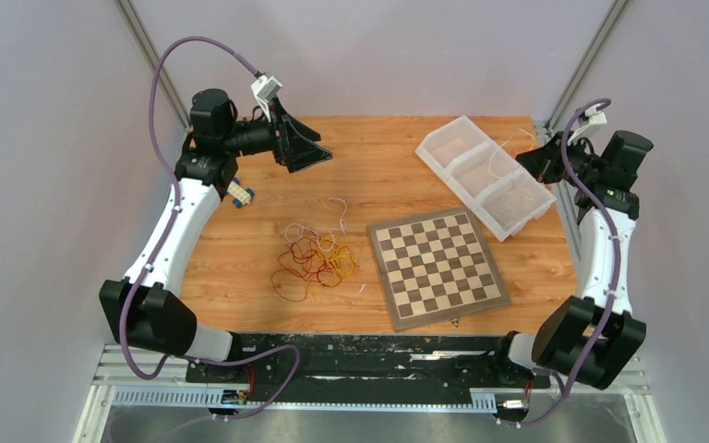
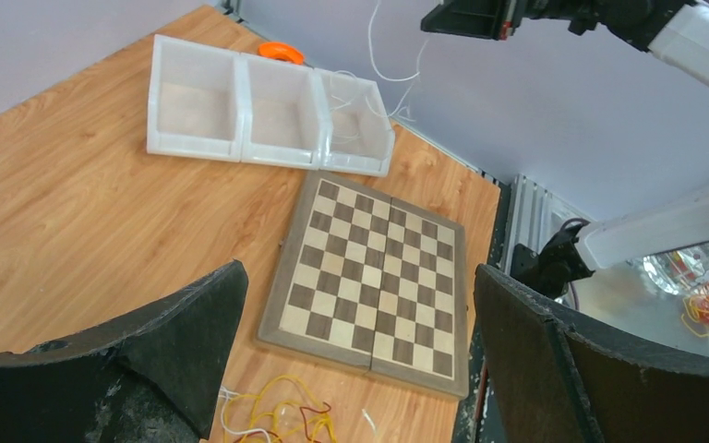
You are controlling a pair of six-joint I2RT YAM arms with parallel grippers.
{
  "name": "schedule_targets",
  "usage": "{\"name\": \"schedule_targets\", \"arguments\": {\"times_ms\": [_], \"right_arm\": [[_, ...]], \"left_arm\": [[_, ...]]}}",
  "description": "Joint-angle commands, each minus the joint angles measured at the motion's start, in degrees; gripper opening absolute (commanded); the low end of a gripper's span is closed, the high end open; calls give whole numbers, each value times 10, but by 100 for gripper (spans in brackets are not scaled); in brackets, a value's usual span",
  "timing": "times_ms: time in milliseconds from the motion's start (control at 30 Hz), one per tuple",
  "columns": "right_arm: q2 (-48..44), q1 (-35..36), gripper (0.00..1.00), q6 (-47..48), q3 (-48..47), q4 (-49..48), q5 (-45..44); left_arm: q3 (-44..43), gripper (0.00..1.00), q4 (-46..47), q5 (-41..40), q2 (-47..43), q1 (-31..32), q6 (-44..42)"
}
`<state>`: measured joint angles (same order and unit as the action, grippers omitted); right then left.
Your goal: Untangle the cables
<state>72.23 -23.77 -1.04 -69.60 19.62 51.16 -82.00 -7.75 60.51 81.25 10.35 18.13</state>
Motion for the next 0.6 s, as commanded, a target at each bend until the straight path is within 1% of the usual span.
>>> {"name": "schedule_targets", "arguments": {"times_ms": [0,133,267,433,500,567], "right_arm": [[64,-13,0,31,-5,-22,22],[114,-27,0,58,-14,-43,29],[154,-54,0,146,-8,-33,41],[192,-95,0,244,-10,7,31],[206,-99,0,253,-18,13,22],[216,-98,0,220,-46,17,42]], "left_arm": [[8,100,18,3,-3,0,5],[17,100,5,-4,-8,0,-4],[26,100,-18,-15,-16,-1,-30],[36,100,-48,-26,-25,-1,-62],[40,100,-51,-28,-29,0,-69],[40,100,-58,-28,-29,0,-74]]}}
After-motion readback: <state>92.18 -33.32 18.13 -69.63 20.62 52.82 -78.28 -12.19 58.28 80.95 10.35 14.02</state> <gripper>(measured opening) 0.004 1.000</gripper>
